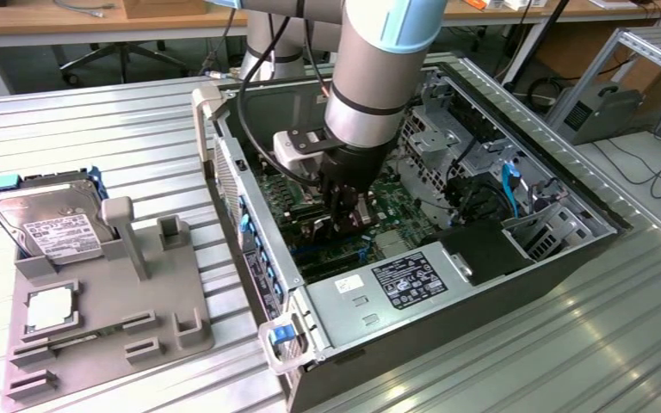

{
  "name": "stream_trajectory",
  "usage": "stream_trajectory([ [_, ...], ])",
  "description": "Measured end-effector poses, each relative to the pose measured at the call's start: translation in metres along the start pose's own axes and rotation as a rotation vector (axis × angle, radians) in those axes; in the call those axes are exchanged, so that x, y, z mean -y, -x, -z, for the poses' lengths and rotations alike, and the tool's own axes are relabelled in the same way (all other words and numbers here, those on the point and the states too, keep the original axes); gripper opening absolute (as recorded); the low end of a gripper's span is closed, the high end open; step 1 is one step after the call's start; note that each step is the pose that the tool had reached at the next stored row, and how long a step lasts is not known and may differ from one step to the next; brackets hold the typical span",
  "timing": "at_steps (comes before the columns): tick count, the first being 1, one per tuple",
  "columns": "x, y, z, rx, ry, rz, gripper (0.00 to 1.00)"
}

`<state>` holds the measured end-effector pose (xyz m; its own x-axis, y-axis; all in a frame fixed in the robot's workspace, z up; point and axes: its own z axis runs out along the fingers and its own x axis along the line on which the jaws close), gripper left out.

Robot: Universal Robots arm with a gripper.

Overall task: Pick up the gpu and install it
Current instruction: 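Insert the gpu into the slot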

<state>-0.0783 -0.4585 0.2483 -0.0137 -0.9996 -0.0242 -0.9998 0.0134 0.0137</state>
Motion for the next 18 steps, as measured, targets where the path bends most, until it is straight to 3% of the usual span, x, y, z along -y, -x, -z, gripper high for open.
stream_trajectory([
  [18,-0.0022,0.0010,-0.0003,0.0000,0.0000,0.000,0.27],
])
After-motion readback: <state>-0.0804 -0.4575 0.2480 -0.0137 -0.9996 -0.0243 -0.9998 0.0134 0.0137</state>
